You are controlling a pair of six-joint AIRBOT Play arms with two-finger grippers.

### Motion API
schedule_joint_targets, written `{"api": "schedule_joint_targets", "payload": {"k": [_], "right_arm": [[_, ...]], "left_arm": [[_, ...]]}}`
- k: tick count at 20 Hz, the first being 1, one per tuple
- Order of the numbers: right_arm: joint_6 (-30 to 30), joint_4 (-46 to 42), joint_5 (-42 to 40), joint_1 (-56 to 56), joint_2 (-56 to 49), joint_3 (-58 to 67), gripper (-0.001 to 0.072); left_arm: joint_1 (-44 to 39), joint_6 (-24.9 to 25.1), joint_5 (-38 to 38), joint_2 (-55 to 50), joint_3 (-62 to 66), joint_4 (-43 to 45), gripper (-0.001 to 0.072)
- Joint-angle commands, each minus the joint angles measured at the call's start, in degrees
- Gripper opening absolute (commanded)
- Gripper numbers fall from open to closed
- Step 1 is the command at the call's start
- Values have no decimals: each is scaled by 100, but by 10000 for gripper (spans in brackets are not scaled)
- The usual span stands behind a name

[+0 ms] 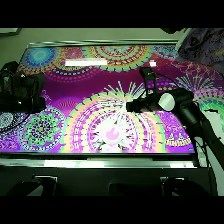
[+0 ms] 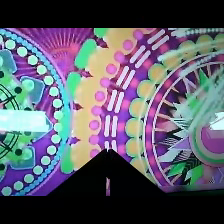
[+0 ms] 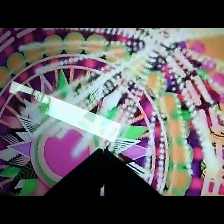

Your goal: Fold the clothes and pants, and hang the long-sleeved shirts on hangers.

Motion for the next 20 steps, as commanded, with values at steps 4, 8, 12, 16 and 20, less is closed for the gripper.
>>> {"api": "schedule_joint_targets", "payload": {"k": [4,8,12,16,20], "right_arm": [[0,2,0,4,-2,7,38],[0,2,0,4,-2,7,38],[2,0,-48,4,-2,7,37],[4,24,-136,4,-2,7,37],[4,24,-46,4,-2,7,39]], "left_arm": [[0,2,0,-7,-2,2,18],[0,2,232,-22,-2,4,18],[0,-48,278,-52,-2,13,55],[306,-483,518,-339,61,1679,720],[1904,-481,2105,-1602,313,1582,720]]}}
